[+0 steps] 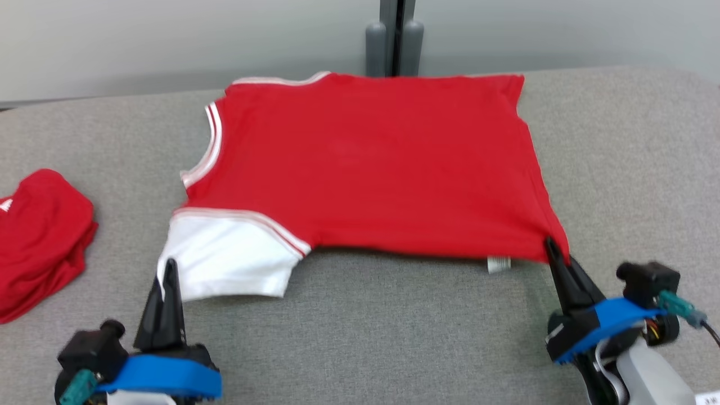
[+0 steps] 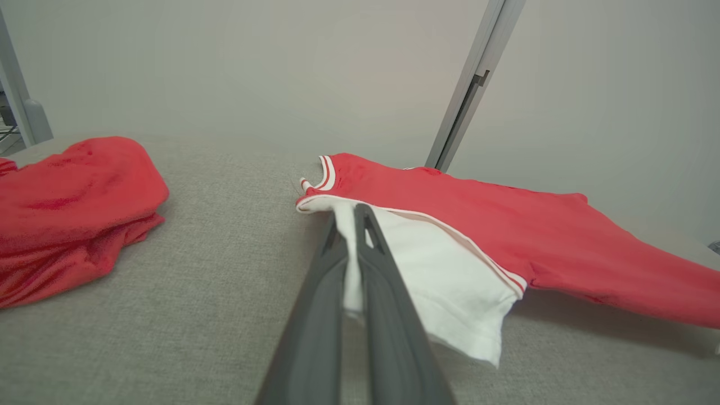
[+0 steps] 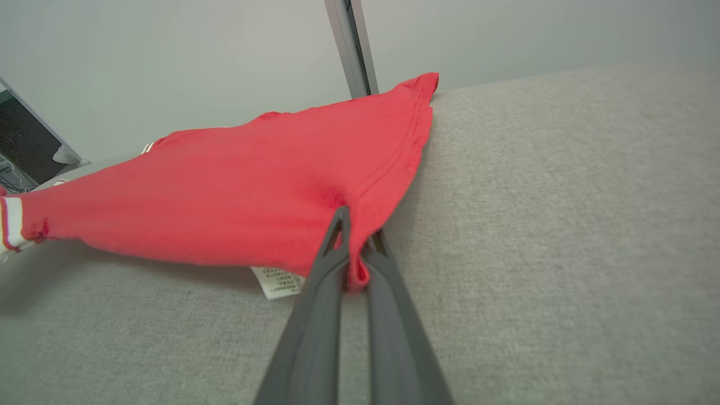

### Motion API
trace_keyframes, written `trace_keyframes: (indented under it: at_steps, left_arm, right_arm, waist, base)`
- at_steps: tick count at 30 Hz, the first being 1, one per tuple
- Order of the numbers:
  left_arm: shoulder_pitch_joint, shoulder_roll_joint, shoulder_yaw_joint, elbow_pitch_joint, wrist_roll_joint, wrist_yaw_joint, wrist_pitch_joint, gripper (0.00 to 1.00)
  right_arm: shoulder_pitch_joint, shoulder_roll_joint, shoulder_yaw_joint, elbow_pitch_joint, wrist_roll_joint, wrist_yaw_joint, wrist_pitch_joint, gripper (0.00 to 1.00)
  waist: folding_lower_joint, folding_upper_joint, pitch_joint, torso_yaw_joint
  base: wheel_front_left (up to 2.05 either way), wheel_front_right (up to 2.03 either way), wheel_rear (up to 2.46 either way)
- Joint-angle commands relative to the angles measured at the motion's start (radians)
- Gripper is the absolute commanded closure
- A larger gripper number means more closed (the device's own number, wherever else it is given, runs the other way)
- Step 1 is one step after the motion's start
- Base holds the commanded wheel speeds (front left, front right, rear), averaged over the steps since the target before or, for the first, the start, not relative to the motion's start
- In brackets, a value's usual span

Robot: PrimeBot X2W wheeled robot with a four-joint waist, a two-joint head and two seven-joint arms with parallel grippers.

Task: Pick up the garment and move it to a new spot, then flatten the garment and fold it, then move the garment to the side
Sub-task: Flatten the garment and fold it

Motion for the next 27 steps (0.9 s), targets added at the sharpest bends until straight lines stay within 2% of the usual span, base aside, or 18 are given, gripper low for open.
trace_keyframes:
  at_steps: [1, 7, 15, 21, 27]
  left_arm:
    - [0.035, -0.007, 0.001, -0.019, -0.002, 0.010, -0.005, 1.00]
    - [0.160, -0.003, -0.031, -0.087, 0.012, 0.037, 0.015, 1.00]
    - [0.244, 0.013, -0.062, -0.180, 0.031, 0.078, 0.060, 1.00]
    - [0.234, 0.031, -0.072, -0.188, 0.039, 0.072, 0.076, 1.00]
    - [0.188, 0.052, -0.069, -0.172, 0.044, 0.054, 0.079, 1.00]
  right_arm:
    - [0.045, -0.015, -0.014, -0.007, -0.002, 0.000, 0.003, 1.00]
    - [0.208, -0.030, -0.081, -0.068, -0.038, 0.000, 0.057, 1.00]
    - [0.389, 0.015, -0.186, -0.253, -0.090, 0.000, 0.193, 1.00]
    - [0.440, 0.048, -0.223, -0.352, -0.120, 0.000, 0.269, 1.00]
    - [0.413, 0.056, -0.229, -0.391, -0.125, 0.000, 0.314, 1.00]
  waist:
    - [0.0003, -0.0001, -0.028, -0.004]
    - [0.0003, -0.0001, -0.083, 0.017]
    - [0.0003, -0.0001, -0.094, 0.022]
    - [0.0003, -0.0001, -0.095, 0.011]
    - [0.0003, -0.0001, -0.091, -0.005]
  base:
    - [0.00, 0.00, 0.00]
    - [0.00, 0.00, 0.00]
    - [0.00, 0.00, 0.00]
    - [0.00, 0.00, 0.00]
    - [0.00, 0.00, 0.00]
